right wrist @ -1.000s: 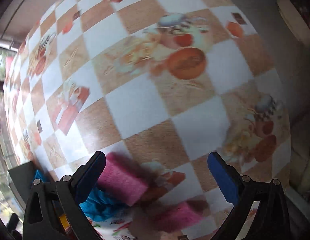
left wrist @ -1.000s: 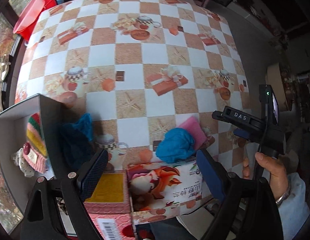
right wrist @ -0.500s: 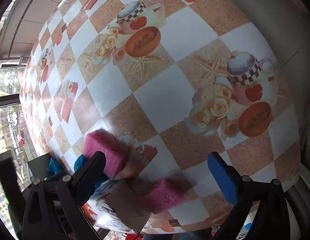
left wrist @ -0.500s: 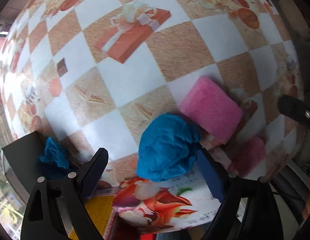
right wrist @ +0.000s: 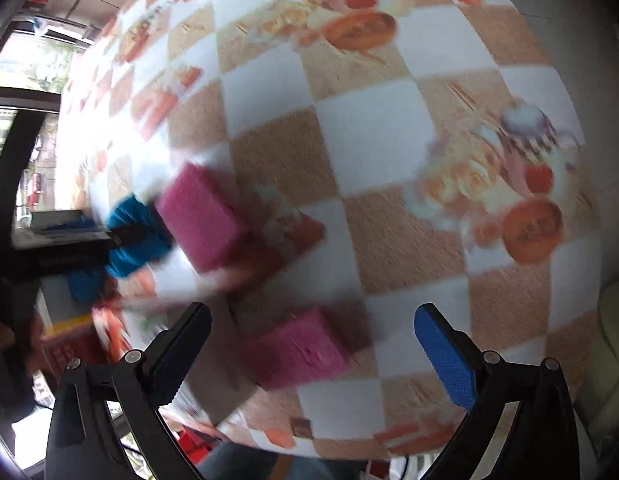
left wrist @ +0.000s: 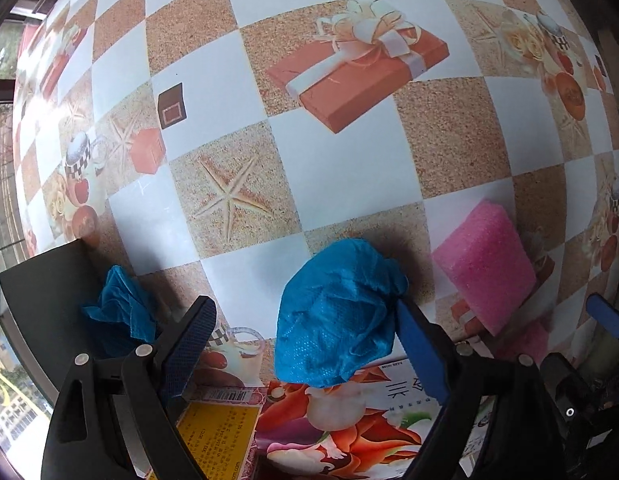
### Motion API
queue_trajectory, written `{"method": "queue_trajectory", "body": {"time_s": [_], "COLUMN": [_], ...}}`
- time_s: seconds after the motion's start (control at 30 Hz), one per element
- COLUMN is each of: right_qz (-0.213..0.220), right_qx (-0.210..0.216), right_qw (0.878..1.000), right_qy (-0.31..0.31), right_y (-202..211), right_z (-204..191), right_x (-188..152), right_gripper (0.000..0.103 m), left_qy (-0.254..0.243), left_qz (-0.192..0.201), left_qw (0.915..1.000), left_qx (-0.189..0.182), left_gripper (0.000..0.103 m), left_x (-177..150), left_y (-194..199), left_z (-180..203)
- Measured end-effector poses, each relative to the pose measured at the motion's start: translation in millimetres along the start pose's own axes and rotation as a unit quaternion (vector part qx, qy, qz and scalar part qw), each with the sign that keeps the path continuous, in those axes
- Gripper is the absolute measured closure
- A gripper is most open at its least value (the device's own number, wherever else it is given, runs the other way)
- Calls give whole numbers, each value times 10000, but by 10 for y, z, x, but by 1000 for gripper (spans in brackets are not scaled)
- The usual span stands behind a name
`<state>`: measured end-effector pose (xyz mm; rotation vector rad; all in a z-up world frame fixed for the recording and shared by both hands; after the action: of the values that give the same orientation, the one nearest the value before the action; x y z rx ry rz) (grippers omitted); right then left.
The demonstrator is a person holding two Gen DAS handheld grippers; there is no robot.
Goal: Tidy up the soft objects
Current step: 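Grasp the blue cloth with left tool while right tool grasps a pink sponge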
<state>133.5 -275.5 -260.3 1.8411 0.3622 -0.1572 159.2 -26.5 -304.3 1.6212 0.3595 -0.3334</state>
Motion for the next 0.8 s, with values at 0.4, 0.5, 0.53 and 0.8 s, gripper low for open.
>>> {"method": "queue_trajectory", "body": {"time_s": [0.4, 0.5, 0.53, 0.8], "right_qz": [-422, -460, -450, -143], "right_qx": [-897, -1073, -1109, -1622], "right_qw": [9808, 9760, 9756, 9633], "right_qy": [1681, 1840, 1841, 2135], "right_y": [-388, -464, -482, -525], "right_z": [-838, -894, -906, -1246], "right_x": [520, 531, 542, 669], "right_gripper": [0, 1, 5, 52], "left_qy": [158, 151, 162, 82], "left_qz": [-377, -451, -460, -395], "left_qw": [9987, 9984, 9983, 9986], "left_qx": [-290, -317, -325, -341], "left_gripper": [11, 11, 11, 12], "left_x": [184, 205, 212, 191], "left_y": [-253, -297, -316, -374], "left_z": [-133, -169, -177, -127]}}
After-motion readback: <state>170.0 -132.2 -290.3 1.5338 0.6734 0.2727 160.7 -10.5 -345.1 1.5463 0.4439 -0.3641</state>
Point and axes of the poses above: each gripper's, at about its wrist camera, not at the fingertips, and y roughly against the way its jaws point, z to its right, x to its top, the point moved 7 cm from there along -y, roughly the way its jaws point, and after that the axes turned 13 degrees about -z, right-handed, at the moved point
